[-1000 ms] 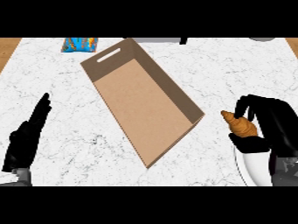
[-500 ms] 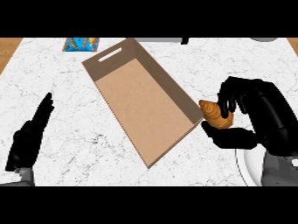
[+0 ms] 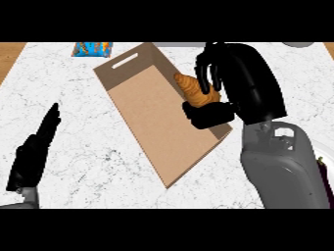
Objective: Pick the croissant from the plate and place it in the cardboard box
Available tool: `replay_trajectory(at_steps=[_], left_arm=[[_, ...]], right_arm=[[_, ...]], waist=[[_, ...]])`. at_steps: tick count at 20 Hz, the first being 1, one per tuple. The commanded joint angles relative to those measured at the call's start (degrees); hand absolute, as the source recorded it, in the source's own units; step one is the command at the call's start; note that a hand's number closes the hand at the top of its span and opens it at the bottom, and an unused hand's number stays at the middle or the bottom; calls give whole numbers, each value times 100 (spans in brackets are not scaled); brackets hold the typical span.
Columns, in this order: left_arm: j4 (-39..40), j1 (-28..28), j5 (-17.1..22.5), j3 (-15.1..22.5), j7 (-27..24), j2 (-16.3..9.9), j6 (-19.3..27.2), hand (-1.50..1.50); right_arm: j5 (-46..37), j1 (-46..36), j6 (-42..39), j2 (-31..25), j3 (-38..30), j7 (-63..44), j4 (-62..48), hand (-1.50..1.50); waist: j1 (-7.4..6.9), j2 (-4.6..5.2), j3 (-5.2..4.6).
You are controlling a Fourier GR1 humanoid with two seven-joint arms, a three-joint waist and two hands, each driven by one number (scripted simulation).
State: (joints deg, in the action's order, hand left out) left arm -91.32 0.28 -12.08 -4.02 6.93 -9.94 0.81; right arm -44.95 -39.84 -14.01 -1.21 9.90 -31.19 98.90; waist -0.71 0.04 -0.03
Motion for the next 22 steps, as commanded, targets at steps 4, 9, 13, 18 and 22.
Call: replay_trajectory(at_steps=[4, 9, 13, 18, 22], left_arm=[[304, -49, -59, 13, -211, 60, -6, 0], [182, -385, 29, -137, 142, -48, -60, 0], [0, -77, -23, 47, -72, 57, -94, 0], [167, -444, -66, 19, 122, 61, -65, 0], [134, -98, -114, 173, -229, 261, 3, 0]], right_arm=[[148, -1067, 840, 118, 244, 70, -2178, 150], [596, -1584, 1558, 120, 776, -85, -3459, 150], [859, -1981, 1970, 121, 1026, 19, -4720, 150], [1719, -2000, 2923, 121, 1468, 362, -5640, -150], [2180, -2487, 3247, 121, 1221, 978, -6386, -150]], waist=[[-47, 20, 1], [-73, 24, 1], [-205, 47, 0], [-226, 63, 2], [-273, 73, 2]])
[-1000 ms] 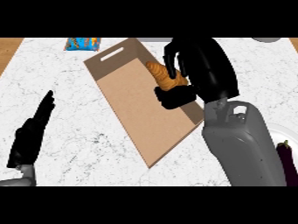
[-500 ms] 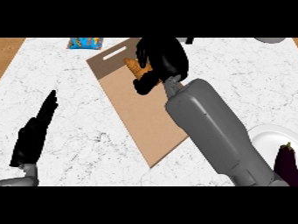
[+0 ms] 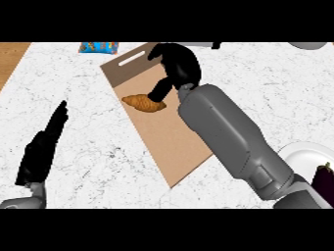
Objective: Pick the croissant from the plate and place it in the cardboard box
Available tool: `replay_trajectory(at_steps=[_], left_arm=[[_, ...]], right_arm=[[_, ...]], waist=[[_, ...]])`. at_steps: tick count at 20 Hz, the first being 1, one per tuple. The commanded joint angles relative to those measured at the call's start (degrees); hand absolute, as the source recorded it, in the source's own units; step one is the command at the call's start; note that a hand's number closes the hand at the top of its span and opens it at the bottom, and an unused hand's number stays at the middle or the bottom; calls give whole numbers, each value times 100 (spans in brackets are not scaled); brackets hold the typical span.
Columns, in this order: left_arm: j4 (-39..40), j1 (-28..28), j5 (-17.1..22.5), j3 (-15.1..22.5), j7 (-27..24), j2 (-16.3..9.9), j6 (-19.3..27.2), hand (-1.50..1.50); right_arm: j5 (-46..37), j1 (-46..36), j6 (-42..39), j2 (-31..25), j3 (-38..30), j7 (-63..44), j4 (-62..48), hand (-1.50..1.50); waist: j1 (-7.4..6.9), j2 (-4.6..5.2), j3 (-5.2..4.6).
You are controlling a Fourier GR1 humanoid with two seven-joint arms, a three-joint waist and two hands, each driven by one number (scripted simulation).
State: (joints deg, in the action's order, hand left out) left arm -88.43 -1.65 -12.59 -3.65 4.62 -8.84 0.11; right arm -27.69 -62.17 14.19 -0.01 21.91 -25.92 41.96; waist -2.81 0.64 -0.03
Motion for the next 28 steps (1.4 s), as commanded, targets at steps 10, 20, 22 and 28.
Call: replay_trajectory(at_steps=[10, 20, 22, 28], left_arm=[[-31, -62, 77, -142, 156, -116, -95, 0], [-93, 139, 195, -406, 41, -289, -152, 0], [8, -110, -50, -194, 223, -26, 122, 0], [-324, 422, -52, -165, 76, -90, -10, 0]], right_arm=[[1722, 151, 2245, 1, -956, 1659, -166, -150], [2529, 831, 1971, -840, -2354, 2536, 498, -150], [2731, 1198, 1588, -1247, -2508, 2473, 877, -150], [3304, 1987, 503, -2187, -3050, 2590, 1618, -150]], waist=[[40, 7, 8], [255, -58, 5], [368, -71, 5], [306, -76, 5]])
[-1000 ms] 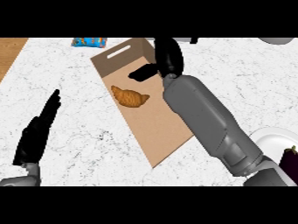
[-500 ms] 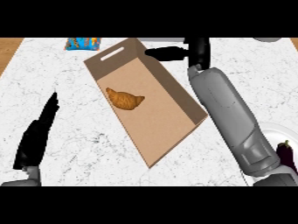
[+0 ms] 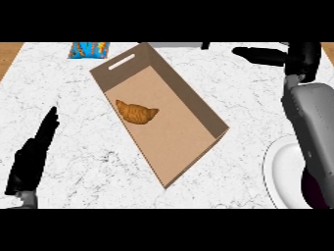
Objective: Pick the croissant from the plate and place it in the cardboard box
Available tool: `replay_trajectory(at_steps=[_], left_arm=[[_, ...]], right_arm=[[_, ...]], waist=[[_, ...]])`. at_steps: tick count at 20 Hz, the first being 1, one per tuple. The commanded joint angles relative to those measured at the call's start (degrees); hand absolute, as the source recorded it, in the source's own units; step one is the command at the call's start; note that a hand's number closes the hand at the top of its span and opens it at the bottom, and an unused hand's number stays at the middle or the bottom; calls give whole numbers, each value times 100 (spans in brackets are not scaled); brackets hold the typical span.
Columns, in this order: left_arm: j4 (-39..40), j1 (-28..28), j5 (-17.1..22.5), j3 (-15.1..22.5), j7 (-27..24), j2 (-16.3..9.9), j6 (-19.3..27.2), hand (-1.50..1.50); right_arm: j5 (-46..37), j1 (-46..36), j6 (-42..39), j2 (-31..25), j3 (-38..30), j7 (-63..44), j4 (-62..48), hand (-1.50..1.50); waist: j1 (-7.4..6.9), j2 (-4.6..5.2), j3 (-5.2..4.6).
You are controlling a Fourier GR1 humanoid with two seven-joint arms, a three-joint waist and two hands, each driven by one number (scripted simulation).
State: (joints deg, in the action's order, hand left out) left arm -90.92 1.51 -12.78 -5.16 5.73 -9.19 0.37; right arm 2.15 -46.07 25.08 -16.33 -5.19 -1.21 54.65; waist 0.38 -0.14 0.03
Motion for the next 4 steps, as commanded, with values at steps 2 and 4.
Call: replay_trajectory(at_steps=[2, 4], left_arm=[[-31, -134, 8, -83, 98, 2, 48, 0], [93, -24, 83, -184, -128, -124, -89, 0]], right_arm=[[448, 679, -989, -879, -413, -93, 596, -150], [587, 1153, -1399, -964, -493, 372, 708, -150]], waist=[[21, -5, -2], [6, 3, -2]])
